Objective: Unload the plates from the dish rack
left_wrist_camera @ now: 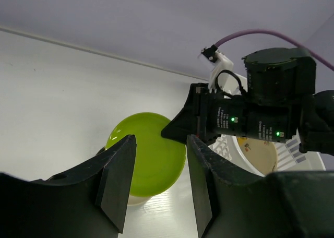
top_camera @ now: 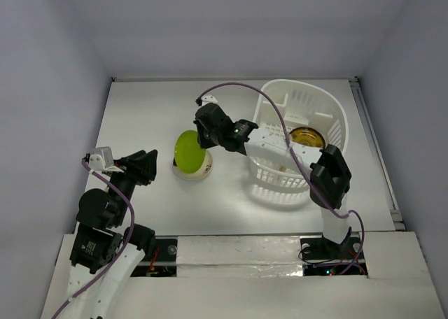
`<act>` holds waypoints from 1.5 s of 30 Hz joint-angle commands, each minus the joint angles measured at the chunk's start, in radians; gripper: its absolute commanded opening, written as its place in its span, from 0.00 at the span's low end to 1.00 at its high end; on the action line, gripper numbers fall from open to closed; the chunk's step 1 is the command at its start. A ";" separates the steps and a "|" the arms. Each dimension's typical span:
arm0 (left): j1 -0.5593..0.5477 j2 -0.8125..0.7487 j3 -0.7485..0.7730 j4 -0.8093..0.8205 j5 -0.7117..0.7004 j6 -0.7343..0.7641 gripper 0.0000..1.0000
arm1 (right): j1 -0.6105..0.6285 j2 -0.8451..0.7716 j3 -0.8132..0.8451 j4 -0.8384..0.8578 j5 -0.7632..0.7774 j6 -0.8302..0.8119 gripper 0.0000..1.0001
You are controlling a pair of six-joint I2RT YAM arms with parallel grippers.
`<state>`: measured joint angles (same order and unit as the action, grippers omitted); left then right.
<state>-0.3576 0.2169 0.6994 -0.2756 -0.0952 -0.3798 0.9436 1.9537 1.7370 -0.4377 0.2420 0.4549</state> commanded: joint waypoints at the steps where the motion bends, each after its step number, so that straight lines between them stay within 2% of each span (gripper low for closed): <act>1: 0.005 0.015 0.000 0.036 -0.003 -0.002 0.40 | 0.007 -0.003 0.003 0.134 -0.079 0.056 0.01; 6: 0.005 0.013 0.000 0.038 -0.001 -0.001 0.40 | 0.007 0.037 -0.054 0.172 -0.090 0.111 0.06; 10: 0.014 0.013 0.000 0.038 0.002 -0.001 0.40 | 0.007 0.062 -0.088 0.168 -0.086 0.130 0.19; 18: 0.014 0.012 0.000 0.039 0.005 -0.002 0.40 | 0.007 0.067 -0.122 0.133 -0.023 0.134 0.36; 23: 0.014 0.010 0.000 0.039 0.005 -0.001 0.40 | 0.007 0.054 -0.116 0.097 0.006 0.119 0.60; 28: 0.014 0.010 -0.001 0.042 0.009 -0.001 0.40 | 0.007 0.007 -0.099 0.076 0.046 0.093 0.62; 30: 0.014 0.010 0.000 0.041 0.009 -0.001 0.40 | 0.007 -0.038 -0.088 0.057 0.075 0.074 0.62; 31: 0.014 0.010 0.000 0.042 0.009 -0.002 0.40 | 0.007 -0.061 -0.091 0.056 0.089 0.068 0.57; 33: 0.014 0.010 -0.001 0.042 0.011 -0.002 0.40 | 0.007 -0.152 -0.118 0.048 0.161 0.051 0.40; 34: 0.014 0.010 -0.001 0.042 0.011 -0.002 0.40 | 0.007 -0.189 -0.135 0.042 0.201 0.047 0.20; 37: 0.014 0.010 -0.001 0.042 0.014 0.001 0.40 | -0.008 -0.341 -0.211 -0.022 0.386 0.037 0.00; 39: 0.014 0.006 -0.001 0.044 0.017 0.001 0.40 | -0.034 -0.418 -0.258 -0.090 0.471 0.051 0.00; 41: 0.014 0.003 -0.001 0.046 0.022 0.001 0.40 | -0.103 -0.531 -0.341 -0.154 0.493 0.076 0.00; 43: 0.014 0.001 -0.003 0.046 0.025 0.002 0.40 | -0.159 -0.632 -0.428 -0.185 0.502 0.082 0.00; 45: 0.014 0.001 -0.003 0.047 0.029 0.002 0.40 | -0.256 -0.677 -0.471 -0.223 0.447 0.070 0.00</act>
<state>-0.3492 0.2188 0.6994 -0.2745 -0.0826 -0.3798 0.7841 1.3075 1.3510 -0.5282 0.6411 0.5213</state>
